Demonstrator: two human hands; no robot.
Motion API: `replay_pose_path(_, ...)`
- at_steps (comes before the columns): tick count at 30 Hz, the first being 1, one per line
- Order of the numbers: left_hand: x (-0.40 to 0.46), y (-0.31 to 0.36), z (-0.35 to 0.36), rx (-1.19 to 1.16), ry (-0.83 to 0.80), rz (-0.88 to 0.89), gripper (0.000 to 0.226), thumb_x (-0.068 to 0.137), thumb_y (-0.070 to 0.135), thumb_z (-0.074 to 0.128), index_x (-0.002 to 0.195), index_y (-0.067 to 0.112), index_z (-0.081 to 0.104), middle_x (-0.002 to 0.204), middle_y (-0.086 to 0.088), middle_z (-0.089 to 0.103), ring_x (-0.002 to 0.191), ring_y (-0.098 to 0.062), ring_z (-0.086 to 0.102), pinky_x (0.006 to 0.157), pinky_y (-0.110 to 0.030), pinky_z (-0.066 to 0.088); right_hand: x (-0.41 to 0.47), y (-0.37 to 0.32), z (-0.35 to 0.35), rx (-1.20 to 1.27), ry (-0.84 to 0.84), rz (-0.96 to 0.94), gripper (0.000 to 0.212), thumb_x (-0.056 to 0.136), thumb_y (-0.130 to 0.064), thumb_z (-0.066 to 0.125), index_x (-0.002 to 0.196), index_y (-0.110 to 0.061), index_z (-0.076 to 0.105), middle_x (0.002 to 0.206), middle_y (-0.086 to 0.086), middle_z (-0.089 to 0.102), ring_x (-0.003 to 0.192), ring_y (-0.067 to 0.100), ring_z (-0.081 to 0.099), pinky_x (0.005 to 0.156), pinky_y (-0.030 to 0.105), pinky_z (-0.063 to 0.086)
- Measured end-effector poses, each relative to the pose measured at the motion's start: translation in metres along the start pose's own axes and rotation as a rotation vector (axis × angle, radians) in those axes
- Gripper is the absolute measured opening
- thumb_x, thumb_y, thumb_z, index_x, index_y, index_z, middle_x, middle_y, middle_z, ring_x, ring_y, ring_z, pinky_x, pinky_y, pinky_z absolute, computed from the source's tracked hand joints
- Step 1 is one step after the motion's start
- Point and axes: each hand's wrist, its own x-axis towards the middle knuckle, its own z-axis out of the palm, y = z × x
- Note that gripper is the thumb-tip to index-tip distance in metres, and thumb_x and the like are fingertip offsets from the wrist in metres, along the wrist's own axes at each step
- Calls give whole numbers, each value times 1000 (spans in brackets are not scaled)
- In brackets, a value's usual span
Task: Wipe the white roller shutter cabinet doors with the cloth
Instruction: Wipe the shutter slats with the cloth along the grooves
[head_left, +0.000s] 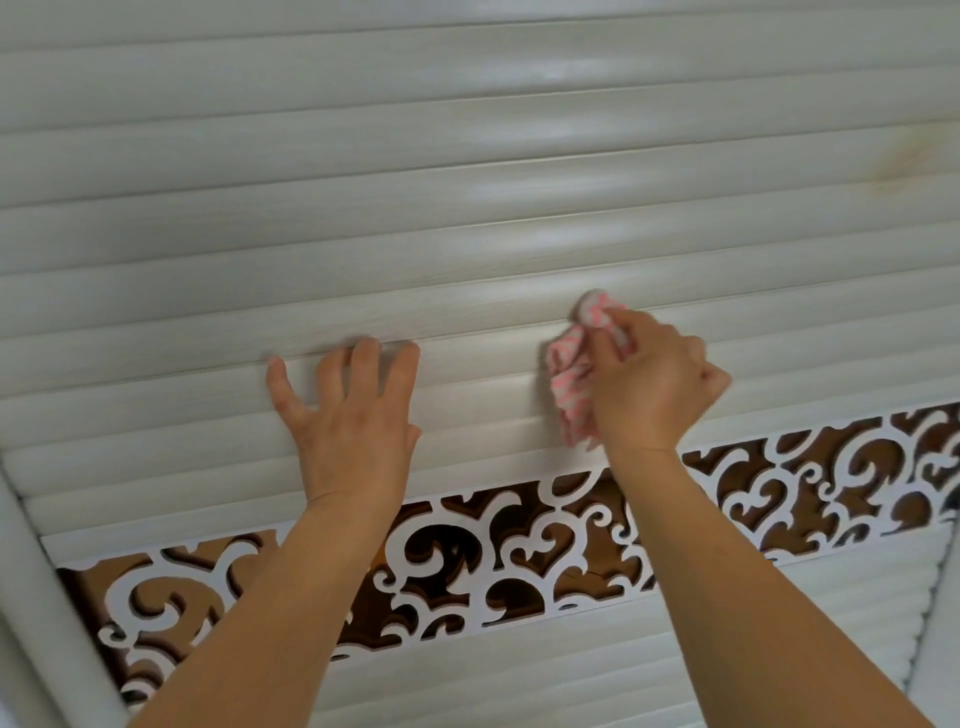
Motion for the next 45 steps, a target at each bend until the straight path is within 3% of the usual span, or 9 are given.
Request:
replay_pose_path(4, 0, 3, -1, 19, -21, -23, 85, 55, 25, 87, 125, 23, 39, 123, -12, 48, 115, -28, 30, 102, -66, 13, 6, 0, -3, -56, 12, 122, 22, 94, -38, 52, 111, -33, 64, 88, -2, 62, 92, 19, 48, 76, 31, 20)
replay_pose_path(9, 1, 3, 1, 6, -10, -28, 84, 51, 23, 89, 122, 22, 42, 120, -13, 49, 112, -29, 34, 101, -67, 14, -36, -37, 14, -195, -73, -379, 11, 78, -30, 69, 89, -28, 69, 75, -2, 63, 80, 24, 54, 76, 34, 23)
replay_pose_path(14, 2, 3, -1, -11, -26, -32, 81, 54, 23, 88, 124, 21, 47, 120, -13, 48, 113, -32, 34, 102, -68, 12, -21, -20, 10, -219, -154, -640, 45, 56, -28, 83, 98, -28, 70, 99, 0, 63, 95, 22, 37, 86, 39, 22)
replay_pose_path(18, 4, 2, -3, -3, -59, -31, 79, 59, 25, 85, 127, 20, 46, 122, -13, 46, 115, -31, 31, 104, -67, 8, 1, 8, -16, -270, -155, -389, 38, 65, -27, 82, 101, -27, 70, 112, 2, 61, 104, 27, 44, 87, 36, 21)
replay_pose_path(24, 3, 7, -7, 24, -153, -48, 85, 65, 21, 80, 134, 22, 30, 130, -9, 33, 120, -26, 23, 106, -62, -1, 22, 28, -25, -290, -73, 87, 30, 97, -28, 47, 124, -24, 57, 130, 4, 49, 113, 27, 42, 89, 37, 28)
replay_pose_path(31, 20, 49, -16, 34, -28, 196, 80, 61, 8, 76, 131, 22, 41, 133, -7, 38, 123, -25, 31, 104, -64, 3, -17, 14, -10, -304, -105, -453, 66, 54, -7, 85, 116, -20, 65, 113, 5, 65, 94, 32, 60, 83, 39, 30)
replay_pose_path(34, 34, 72, -24, -19, -43, 241, 76, 82, 14, 60, 142, 27, 15, 147, -4, 18, 138, -24, 15, 106, -63, -4, 1, 30, -18, -361, -126, -566, 61, 56, -16, 86, 113, -22, 67, 113, 2, 65, 95, 32, 60, 84, 39, 23)
replay_pose_path(40, 43, 85, -20, 80, -36, 203, 87, 86, 25, 59, 146, 25, -5, 140, -3, 23, 132, -24, 22, 108, -62, -4, 49, 82, -44, -441, -142, -133, 43, 85, -29, 62, 126, -35, 51, 136, -5, 50, 118, 25, 43, 93, 39, 26)
replay_pose_path(45, 55, 95, -12, 113, 73, 131, 95, 54, 25, 87, 138, 25, 41, 112, -8, 50, 103, -26, 38, 105, -60, 8, 77, 90, -38, -254, 3, -1, 33, 95, -22, 47, 127, -28, 55, 135, 1, 50, 117, 26, 41, 90, 37, 24)
